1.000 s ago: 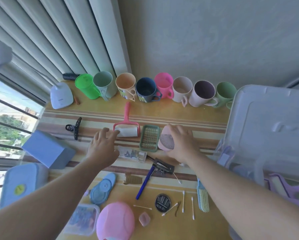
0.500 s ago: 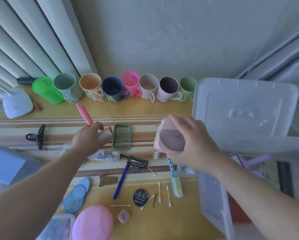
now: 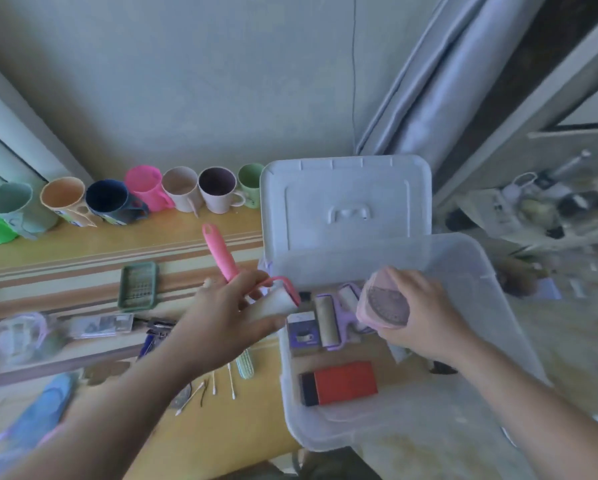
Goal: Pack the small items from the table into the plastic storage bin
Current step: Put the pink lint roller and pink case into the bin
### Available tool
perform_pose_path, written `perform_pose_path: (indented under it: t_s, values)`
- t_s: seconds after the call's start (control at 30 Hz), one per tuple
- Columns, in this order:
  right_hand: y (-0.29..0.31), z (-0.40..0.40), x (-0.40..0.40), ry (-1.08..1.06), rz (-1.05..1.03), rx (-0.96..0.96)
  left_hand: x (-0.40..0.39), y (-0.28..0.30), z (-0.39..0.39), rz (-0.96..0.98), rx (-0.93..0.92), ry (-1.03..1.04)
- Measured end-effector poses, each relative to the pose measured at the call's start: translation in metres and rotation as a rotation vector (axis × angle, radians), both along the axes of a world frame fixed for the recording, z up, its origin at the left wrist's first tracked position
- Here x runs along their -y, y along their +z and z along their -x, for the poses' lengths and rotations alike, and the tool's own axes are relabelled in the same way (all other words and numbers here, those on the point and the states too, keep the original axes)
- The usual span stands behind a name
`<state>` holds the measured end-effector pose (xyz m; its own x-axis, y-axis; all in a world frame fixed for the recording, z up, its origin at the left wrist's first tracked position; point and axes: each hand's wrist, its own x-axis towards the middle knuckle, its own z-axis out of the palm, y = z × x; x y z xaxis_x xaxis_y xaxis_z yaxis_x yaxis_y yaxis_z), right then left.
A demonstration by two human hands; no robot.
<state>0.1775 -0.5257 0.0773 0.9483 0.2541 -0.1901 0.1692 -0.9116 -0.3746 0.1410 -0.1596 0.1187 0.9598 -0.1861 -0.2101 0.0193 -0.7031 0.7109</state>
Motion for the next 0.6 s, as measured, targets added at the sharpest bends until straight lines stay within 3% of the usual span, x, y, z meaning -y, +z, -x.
perform_pose_path:
  t_s: [0.13,0.27,0.37,0.6]
  values:
    - [-0.05,0.026,0.052,0.12,0.089,-0.165,0.098,0.0,-0.001,0.0,0.002,-0.203]
    - [-0.069,0.028,0.068,0.166,0.082,-0.355,0.16,-0.051,0.0,-0.192,-0.229,-0.344]
    - [-0.083,0.02,0.068,0.256,0.195,-0.466,0.187,-0.076,0.007,-0.339,-0.358,-0.42]
    - [-0.094,0.013,0.078,0.283,0.226,-0.477,0.204,-0.096,0.017,-0.377,-0.473,-0.372]
